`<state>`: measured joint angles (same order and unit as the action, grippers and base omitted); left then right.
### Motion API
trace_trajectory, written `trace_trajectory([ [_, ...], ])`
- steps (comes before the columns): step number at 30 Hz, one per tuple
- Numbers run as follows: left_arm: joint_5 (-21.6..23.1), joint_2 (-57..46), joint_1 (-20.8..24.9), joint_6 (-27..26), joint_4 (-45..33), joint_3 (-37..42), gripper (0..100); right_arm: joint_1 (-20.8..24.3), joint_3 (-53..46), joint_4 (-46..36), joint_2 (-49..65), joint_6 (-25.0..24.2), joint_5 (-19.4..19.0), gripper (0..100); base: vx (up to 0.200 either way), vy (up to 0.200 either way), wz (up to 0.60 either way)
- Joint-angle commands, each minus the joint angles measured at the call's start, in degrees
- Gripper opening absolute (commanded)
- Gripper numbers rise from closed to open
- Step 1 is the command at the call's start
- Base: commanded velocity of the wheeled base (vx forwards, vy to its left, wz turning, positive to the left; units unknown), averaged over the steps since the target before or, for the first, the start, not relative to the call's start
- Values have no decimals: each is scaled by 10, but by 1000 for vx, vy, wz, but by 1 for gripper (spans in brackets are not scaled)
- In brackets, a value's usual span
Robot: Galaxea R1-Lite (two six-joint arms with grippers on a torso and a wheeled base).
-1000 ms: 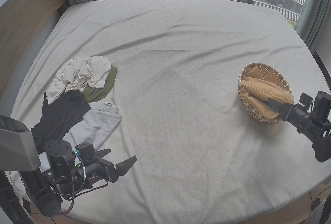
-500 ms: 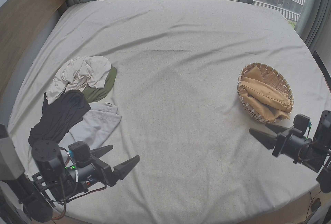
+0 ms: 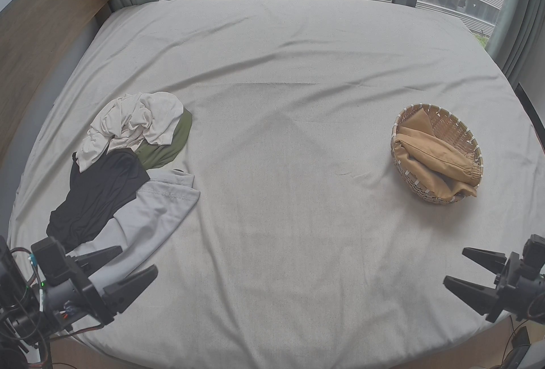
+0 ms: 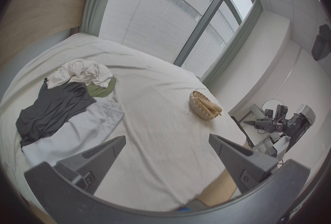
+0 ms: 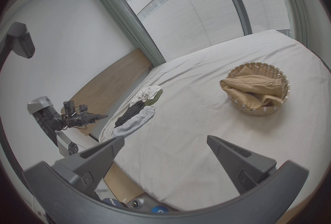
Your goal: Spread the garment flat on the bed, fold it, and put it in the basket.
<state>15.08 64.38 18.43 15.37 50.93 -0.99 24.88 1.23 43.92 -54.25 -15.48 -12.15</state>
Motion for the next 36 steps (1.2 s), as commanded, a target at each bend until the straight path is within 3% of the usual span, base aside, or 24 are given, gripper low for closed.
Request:
trace_trajectory([
  [1, 28, -293, -40, -15, -211, 9, 100, -120, -12, -152, 255, 2, 5, 100, 0, 0, 0],
  [9, 14, -458, -84, -19, -366, 10, 100, -204, 12, -390, 469, 12, 5, 100, 0, 0, 0],
  [12, 1, -515, -101, -19, -408, 10, 100, -228, -1, -429, 502, 28, 6, 100, 0, 0, 0],
  [16, -2, -577, -115, -24, -476, 8, 100, -263, 1, -432, 510, 45, 8, 100, 0, 0, 0],
  [18, -16, -591, -147, -37, -487, 1, 100, -263, -6, -424, 515, 128, 73, 100, 0, 0, 0],
  [20, -45, -598, -165, -52, -491, 0, 100, -260, -12, -438, 528, 166, 148, 100, 0, 0, 0],
  [22, -52, -628, -193, -73, -494, -1, 100, -258, -12, -439, 534, 143, 145, 100, 0, 0, 0],
  [25, -68, -642, -188, -108, -490, 3, 100, -258, -12, -438, 534, 141, 144, 100, 0, 0, 0],
  [29, -139, -642, -188, -126, -491, 4, 100, -258, -12, -440, 534, 154, 139, 100, 0, 0, 0],
  [36, -147, -641, -189, -142, -495, 3, 100, -257, -12, -439, 535, 153, 136, 100, 0, 0, 0],
])
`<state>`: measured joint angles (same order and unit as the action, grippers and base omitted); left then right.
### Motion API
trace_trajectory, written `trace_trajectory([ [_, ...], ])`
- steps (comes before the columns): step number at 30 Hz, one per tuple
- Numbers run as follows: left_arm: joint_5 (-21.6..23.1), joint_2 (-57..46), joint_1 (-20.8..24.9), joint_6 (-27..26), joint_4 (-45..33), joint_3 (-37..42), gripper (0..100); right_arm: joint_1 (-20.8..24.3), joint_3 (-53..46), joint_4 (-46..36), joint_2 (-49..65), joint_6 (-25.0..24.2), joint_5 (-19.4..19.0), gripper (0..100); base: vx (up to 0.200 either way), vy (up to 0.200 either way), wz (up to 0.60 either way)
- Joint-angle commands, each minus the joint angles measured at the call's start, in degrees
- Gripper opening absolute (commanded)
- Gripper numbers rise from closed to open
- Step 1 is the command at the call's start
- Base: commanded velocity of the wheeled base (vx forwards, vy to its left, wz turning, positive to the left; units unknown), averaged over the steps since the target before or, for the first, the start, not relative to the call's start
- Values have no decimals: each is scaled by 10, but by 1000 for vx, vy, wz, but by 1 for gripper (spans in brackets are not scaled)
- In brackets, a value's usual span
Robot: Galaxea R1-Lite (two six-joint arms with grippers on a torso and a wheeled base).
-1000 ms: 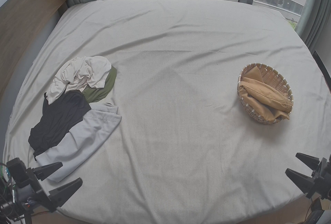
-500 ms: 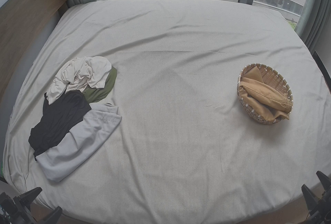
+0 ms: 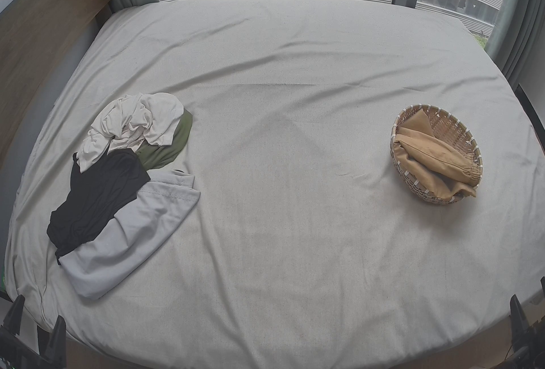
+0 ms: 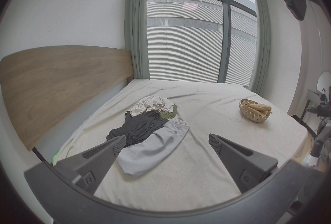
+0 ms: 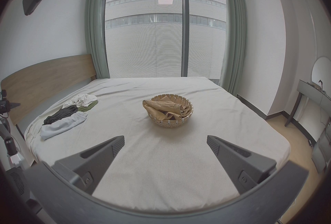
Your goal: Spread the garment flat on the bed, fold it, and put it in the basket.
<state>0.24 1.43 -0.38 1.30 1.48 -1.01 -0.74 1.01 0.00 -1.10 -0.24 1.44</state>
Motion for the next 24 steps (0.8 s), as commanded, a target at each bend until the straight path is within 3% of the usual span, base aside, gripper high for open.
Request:
trace_trajectory([
  [1, 5, -12, -1, -2, -3, 1, 100, 0, -10, 0, 3, 2, -1, 100, 0, 0, 0],
  [6, 2, -11, 1, 3, -15, -2, 100, 0, -10, 0, 3, 3, -3, 100, 0, 0, 0],
  [17, -17, -13, 1, -49, 9, 5, 100, 0, -10, 0, 3, 4, -6, 100, 0, 0, 0],
  [20, -12, -13, 2, -36, 9, 6, 100, 0, -10, 0, 3, 4, -6, 100, 0, 0, 0],
  [22, -7, -13, 3, 7, -17, 10, 100, 0, -10, -3, 4, 4, -7, 100, 0, 0, 0],
  [24, -5, -13, 3, 0, -16, 9, 100, 0, -10, 0, 4, 4, -6, 100, 0, 0, 0],
])
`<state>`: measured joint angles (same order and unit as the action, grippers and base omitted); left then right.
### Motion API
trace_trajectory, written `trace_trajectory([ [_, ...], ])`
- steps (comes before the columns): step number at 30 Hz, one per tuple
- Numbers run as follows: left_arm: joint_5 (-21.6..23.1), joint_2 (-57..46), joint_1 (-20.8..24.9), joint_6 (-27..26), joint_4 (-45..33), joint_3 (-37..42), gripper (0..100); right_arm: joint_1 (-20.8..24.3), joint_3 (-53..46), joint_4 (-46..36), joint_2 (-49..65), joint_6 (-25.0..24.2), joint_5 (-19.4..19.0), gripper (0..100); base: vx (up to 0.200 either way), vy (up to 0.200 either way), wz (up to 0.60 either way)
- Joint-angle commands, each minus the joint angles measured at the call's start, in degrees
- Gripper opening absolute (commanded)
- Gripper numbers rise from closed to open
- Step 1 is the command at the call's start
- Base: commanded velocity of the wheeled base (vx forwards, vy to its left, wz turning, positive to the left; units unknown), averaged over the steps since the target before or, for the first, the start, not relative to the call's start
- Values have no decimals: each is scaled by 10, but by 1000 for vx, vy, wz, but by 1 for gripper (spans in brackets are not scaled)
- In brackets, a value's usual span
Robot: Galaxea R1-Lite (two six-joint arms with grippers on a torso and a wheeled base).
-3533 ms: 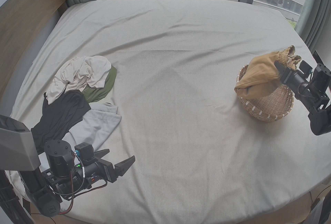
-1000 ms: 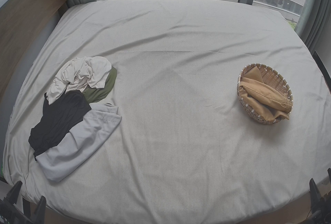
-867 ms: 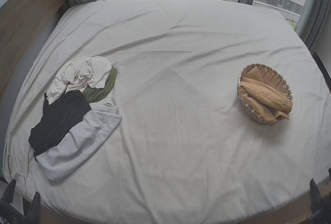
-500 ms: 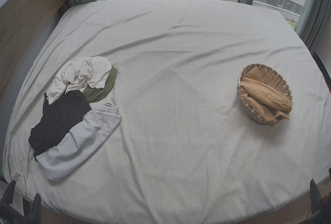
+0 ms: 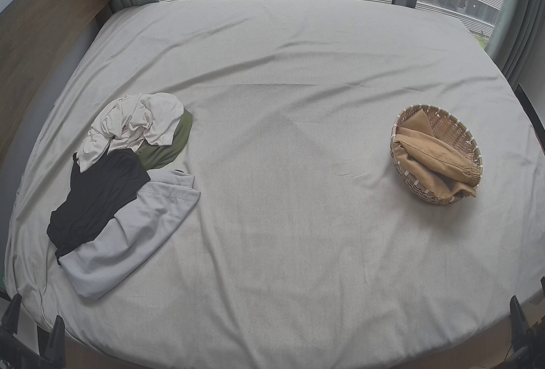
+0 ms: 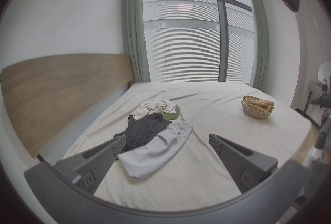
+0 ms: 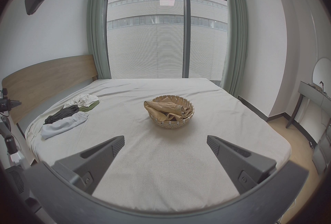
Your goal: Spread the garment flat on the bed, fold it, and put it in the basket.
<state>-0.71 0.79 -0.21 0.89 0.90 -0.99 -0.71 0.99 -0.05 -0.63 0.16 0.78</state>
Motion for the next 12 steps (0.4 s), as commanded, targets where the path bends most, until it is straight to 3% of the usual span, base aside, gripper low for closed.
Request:
trace_trajectory([
  [1, 5, -6, 1, 2, -10, 9, 100, -2, -10, 0, -1, 0, 0, 100, 0, 0, 0],
  [12, 3, -7, 0, -4, -8, 10, 100, -1, -10, 0, -1, -2, 2, 100, 0, 0, 0],
])
